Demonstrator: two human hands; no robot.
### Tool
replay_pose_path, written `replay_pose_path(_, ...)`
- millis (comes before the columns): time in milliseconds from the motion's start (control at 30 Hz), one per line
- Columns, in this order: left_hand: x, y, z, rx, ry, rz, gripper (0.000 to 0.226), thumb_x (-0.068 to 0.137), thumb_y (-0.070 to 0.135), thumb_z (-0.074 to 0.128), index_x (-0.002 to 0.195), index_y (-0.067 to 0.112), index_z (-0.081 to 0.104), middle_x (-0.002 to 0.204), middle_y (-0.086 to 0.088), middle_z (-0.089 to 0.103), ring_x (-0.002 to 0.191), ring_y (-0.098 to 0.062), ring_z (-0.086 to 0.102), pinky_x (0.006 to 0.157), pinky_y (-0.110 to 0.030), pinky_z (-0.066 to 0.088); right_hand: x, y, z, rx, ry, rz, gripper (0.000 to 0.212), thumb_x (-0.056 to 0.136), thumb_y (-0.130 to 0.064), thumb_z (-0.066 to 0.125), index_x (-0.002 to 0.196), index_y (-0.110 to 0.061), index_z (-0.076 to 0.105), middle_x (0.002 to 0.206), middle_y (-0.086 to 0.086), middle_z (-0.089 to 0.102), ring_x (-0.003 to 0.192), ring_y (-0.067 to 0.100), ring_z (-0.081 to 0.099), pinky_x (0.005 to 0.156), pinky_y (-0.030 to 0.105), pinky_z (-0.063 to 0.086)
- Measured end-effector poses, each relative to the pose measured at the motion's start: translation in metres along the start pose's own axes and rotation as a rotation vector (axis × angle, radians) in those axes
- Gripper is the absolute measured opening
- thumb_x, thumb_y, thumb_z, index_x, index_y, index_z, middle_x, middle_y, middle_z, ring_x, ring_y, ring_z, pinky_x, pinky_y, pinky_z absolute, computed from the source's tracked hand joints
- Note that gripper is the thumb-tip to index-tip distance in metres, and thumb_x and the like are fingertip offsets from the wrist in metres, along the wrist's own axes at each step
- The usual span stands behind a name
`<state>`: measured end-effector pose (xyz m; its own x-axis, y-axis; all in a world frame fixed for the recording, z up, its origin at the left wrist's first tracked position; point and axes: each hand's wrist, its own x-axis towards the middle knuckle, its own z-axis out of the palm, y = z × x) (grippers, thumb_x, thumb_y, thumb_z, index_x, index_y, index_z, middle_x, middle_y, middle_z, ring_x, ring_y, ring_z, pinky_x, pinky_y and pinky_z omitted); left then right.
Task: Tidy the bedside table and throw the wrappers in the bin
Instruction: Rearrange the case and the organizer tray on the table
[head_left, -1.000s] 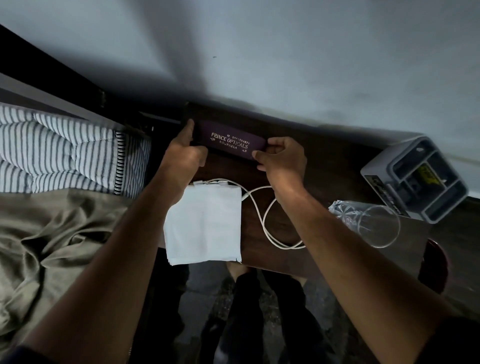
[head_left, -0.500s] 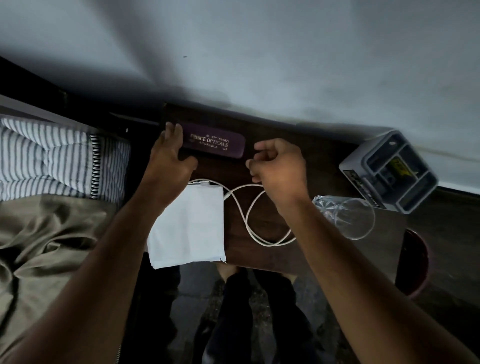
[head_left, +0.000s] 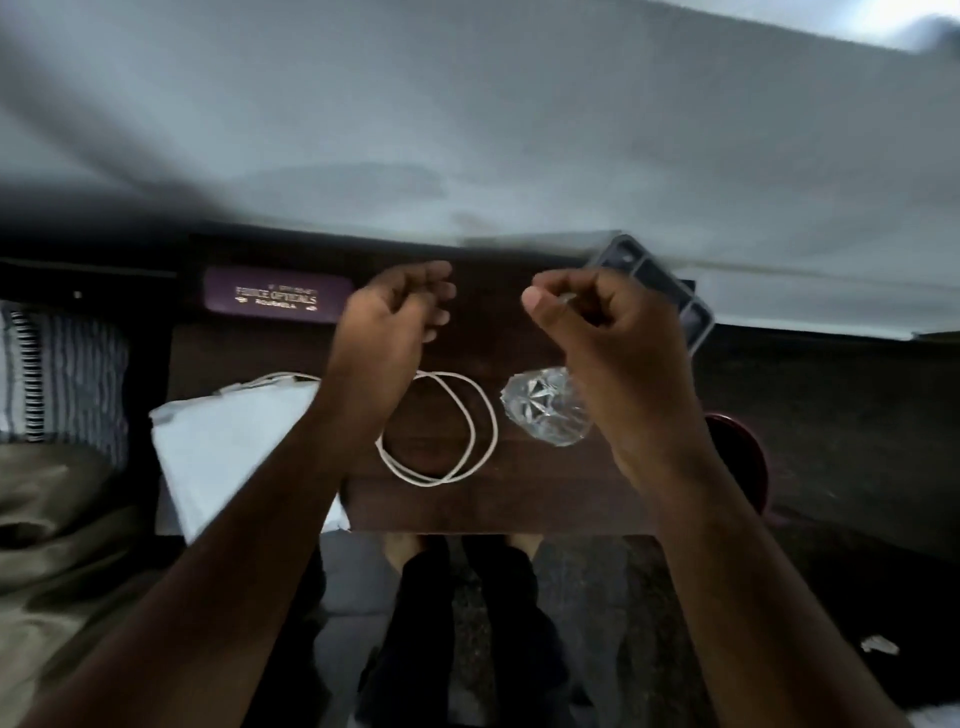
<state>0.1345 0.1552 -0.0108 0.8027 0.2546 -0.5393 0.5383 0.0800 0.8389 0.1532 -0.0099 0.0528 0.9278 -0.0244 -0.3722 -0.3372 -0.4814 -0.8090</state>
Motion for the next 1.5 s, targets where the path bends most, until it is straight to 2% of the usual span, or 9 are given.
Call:
replay_pose_path(233, 0.017, 0.009, 0.077, 0.118, -0.171, -0.027, 0.032, 0.101, 0.025, 0.053, 0.131, 0.018, 0.062, 0.126, 0.004, 0.065, 0.126, -0.013, 0.057, 0.115, -0.038, 0.040, 0.029, 0.065, -0.084, -0.047, 0.438, 0.238, 0.034, 0.091, -0.022, 0.064, 0.125, -0.015, 0.063, 0.104, 0.004, 0.066, 0.085, 0.012, 0.066, 0.059, 0.017, 0.051)
replay_pose_path(300, 0.024, 0.013, 0.095, 0.156, -0.166, -0.039, 0.041, 0.102, 0.026, 0.053, 0.142, 0.015, 0.053, 0.137, 0.002, 0.058, 0.135, -0.013, 0.049, 0.115, -0.026, 0.032, 0.037, 0.086, -0.100, 0.014, 0.376, 0.402, 0.036, 0.094, -0.023, 0.062, 0.128, -0.011, 0.060, 0.116, 0.010, 0.065, 0.099, 0.022, 0.067, 0.078, 0.036, 0.060)
replay_pose_path(400, 0.033, 0.012, 0.110, 0.320, -0.195, -0.012, 0.045, 0.104, 0.031, 0.047, 0.144, 0.012, 0.050, 0.148, -0.001, 0.052, 0.138, -0.015, 0.045, 0.107, -0.022, 0.029, 0.037, 0.103, -0.103, 0.159, 0.274, 0.526, 0.015, 0.097, -0.022, 0.059, 0.100, -0.011, 0.068, 0.094, 0.012, 0.069, 0.086, 0.020, 0.064, 0.090, 0.053, 0.058)
replay_pose_path(600, 0.038, 0.008, 0.121, 0.300, -0.195, -0.091, 0.038, 0.104, 0.036, 0.043, 0.133, 0.017, 0.059, 0.145, -0.005, 0.055, 0.130, -0.018, 0.051, 0.118, -0.040, 0.034, 0.036, 0.122, -0.088, 0.389, 0.253, 0.569, 0.016, 0.098, -0.017, 0.059, 0.083, -0.017, 0.066, 0.100, 0.012, 0.074, 0.098, 0.028, 0.071, 0.091, 0.048, 0.059)
replay_pose_path(700, 0.042, 0.004, 0.129, 0.359, -0.217, -0.085, 0.029, 0.104, 0.031, 0.042, 0.093, 0.022, 0.067, 0.122, -0.003, 0.063, 0.113, -0.019, 0.056, 0.105, -0.035, 0.040, 0.035, 0.130, -0.079, 0.315, 0.267, 0.522, 0.027, 0.100, -0.022, 0.058, 0.074, -0.028, 0.060, 0.095, 0.007, 0.072, 0.097, 0.028, 0.069, 0.094, 0.052, 0.057)
replay_pose_path(900, 0.044, 0.006, 0.136, 0.342, -0.346, -0.153, 0.030, 0.099, 0.025, 0.046, 0.096, 0.023, 0.076, 0.119, -0.010, 0.071, 0.121, -0.028, 0.061, 0.115, -0.048, 0.038, 0.035, 0.137, -0.072, 0.196, 0.257, 0.418, 0.022, 0.101, -0.020, 0.052, 0.103, -0.024, 0.074, 0.101, 0.003, 0.076, 0.096, 0.021, 0.072, 0.089, 0.044, 0.061)
replay_pose_path(1067, 0.032, 0.010, 0.117, 0.251, -0.334, -0.121, 0.034, 0.098, 0.034, 0.047, 0.084, 0.036, 0.078, 0.113, 0.001, 0.075, 0.117, -0.017, 0.064, 0.115, -0.044, 0.038, 0.041, 0.131, -0.072, 0.117, 0.264, 0.361, 0.023, 0.098, -0.015, 0.054, 0.091, -0.018, 0.076, 0.087, 0.005, 0.076, 0.083, 0.022, 0.074, 0.078, 0.051, 0.063)
replay_pose_path(1333, 0.019, 0.002, 0.050, 0.037, -0.181, -0.177, 0.055, 0.098, 0.068, 0.025, 0.110, 0.033, 0.067, 0.104, 0.021, 0.071, 0.098, 0.008, 0.060, 0.093, -0.014, 0.033, 0.050, 0.090, -0.030, 0.027, 0.065, 0.260, 0.024, 0.091, -0.013, 0.056, 0.078, -0.003, 0.074, 0.079, 0.016, 0.075, 0.077, 0.031, 0.075, 0.070, 0.057, 0.061)
replay_pose_path(1500, 0.002, 0.001, 0.006, -0.067, -0.081, -0.145, 0.056, 0.105, 0.055, 0.018, 0.108, 0.025, 0.065, 0.077, 0.019, 0.075, 0.061, 0.016, 0.066, 0.049, 0.000, 0.044, 0.060, 0.057, 0.002, 0.013, -0.108, 0.272, 0.036, 0.082, -0.031, 0.063, 0.071, 0.003, 0.069, 0.078, 0.024, 0.074, 0.076, 0.039, 0.074, 0.076, 0.061, 0.059)
